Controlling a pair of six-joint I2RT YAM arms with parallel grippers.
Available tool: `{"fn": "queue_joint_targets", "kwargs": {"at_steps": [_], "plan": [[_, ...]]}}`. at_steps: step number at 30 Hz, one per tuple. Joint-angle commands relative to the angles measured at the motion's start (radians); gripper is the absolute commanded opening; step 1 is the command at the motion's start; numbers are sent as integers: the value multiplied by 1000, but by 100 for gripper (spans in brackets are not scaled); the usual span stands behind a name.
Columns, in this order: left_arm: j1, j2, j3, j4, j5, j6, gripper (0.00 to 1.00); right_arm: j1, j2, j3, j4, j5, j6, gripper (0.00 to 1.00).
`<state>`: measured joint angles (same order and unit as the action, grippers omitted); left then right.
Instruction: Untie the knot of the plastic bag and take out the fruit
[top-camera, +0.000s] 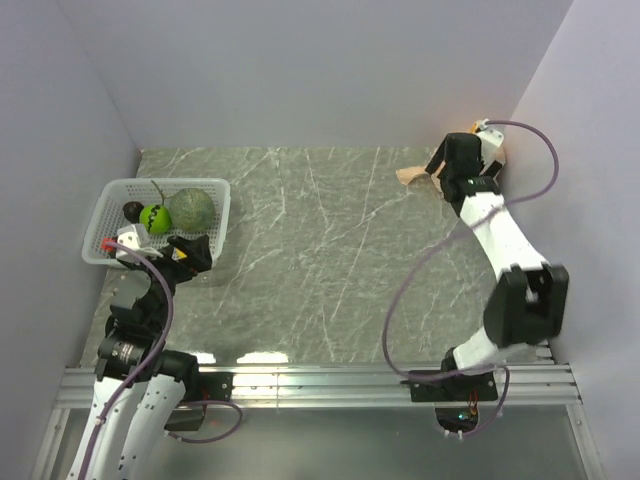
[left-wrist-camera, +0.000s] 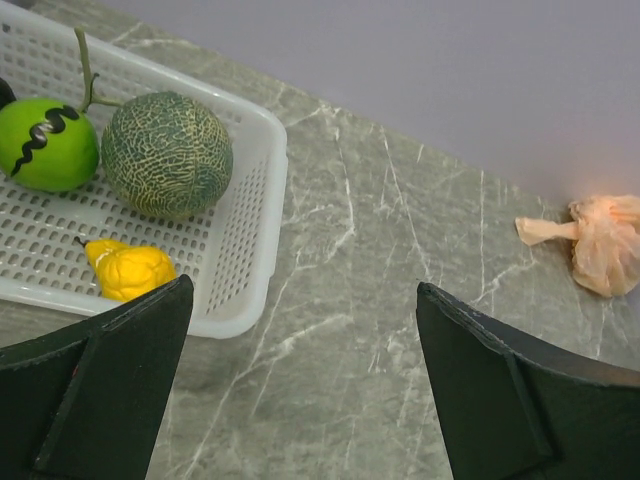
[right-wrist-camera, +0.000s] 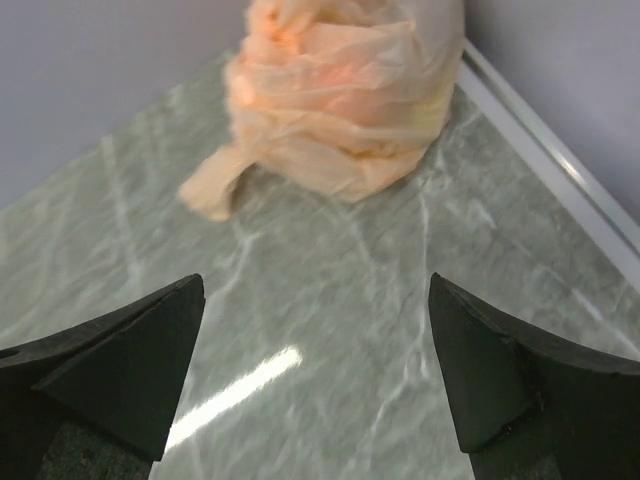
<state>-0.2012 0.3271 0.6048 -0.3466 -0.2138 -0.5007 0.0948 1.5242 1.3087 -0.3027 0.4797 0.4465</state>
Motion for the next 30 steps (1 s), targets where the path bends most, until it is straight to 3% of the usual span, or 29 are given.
{"fn": "queue_joint_targets", "kwargs": {"at_steps": [1, 9, 15, 18, 19, 21, 22, 30], "plan": [[-7, 23, 18, 31, 31, 8, 99, -50, 132, 104, 94, 13, -40, 99], [-7, 125, 35, 8, 21, 11, 99, -90, 508, 354, 189, -56, -160, 96], [22, 201, 46, 11, 44, 21, 99, -127, 746, 621, 131, -66, -184, 90], [26, 208, 46, 11, 40, 25, 99, -135, 826, 719, 91, -64, -198, 75], [26, 210, 44, 11, 42, 25, 99, -136, 832, 731, 80, -78, -207, 52], [28, 210, 44, 15, 47, 27, 99, -136, 821, 724, 83, -101, -218, 23], [28, 207, 41, 17, 54, 27, 99, -135, 806, 709, 85, -127, -227, 2], [32, 171, 35, 40, 102, 28, 98, -46, 486, 373, 106, -315, -305, 0]]}}
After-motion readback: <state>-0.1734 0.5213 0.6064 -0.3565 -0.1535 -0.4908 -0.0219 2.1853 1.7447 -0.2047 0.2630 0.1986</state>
